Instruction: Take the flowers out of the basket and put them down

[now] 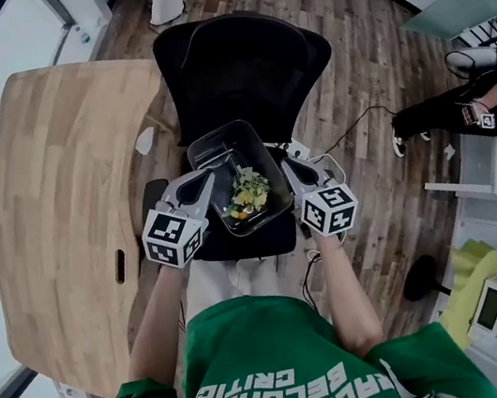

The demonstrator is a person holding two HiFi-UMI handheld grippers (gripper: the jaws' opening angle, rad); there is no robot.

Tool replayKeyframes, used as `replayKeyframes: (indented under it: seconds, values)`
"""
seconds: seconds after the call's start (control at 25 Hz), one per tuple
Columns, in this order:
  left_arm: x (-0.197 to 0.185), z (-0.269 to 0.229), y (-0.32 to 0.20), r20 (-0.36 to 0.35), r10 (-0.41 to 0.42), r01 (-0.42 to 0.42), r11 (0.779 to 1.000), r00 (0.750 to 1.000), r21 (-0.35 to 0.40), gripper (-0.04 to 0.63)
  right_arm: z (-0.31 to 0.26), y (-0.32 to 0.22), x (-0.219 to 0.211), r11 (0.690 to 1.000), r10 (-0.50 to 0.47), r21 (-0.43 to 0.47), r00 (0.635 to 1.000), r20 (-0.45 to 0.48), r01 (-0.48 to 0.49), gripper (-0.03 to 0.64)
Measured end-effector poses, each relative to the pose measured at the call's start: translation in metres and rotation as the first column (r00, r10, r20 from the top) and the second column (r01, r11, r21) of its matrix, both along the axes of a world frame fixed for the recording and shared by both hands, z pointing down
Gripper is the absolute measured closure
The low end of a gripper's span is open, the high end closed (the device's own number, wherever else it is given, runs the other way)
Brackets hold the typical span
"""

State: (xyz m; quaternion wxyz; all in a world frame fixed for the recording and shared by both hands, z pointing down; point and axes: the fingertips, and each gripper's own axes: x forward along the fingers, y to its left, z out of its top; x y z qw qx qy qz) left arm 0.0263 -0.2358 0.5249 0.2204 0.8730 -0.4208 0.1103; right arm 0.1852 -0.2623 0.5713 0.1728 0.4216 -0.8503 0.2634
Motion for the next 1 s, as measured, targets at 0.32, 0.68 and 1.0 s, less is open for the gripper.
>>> replayKeyframes:
  seconds: [0.32,0.68,1.0]
  values:
    - [0.011,0.027,0.005,-0.011,0.042,-0.042,0.997,0.999,-0.058,0.578,0.026,0.005,0.004,0.999,0.008,-0.051,1.000,-0.013,-0.009,0.611]
    - [0.012,0.045,0.003,-0.032,0.051,-0.054,0.994,0.998,-0.091,0.578,0.045,0.007,-0.006,0.997,-0.001,-0.082,1.000,-0.023,-0.001,0.611]
    - [-0.003,0.058,-0.008,-0.055,0.031,-0.036,0.995,0.998,-0.094,0.578,0.075,-0.006,-0.022,0.993,-0.034,-0.113,0.998,-0.054,0.027,0.611]
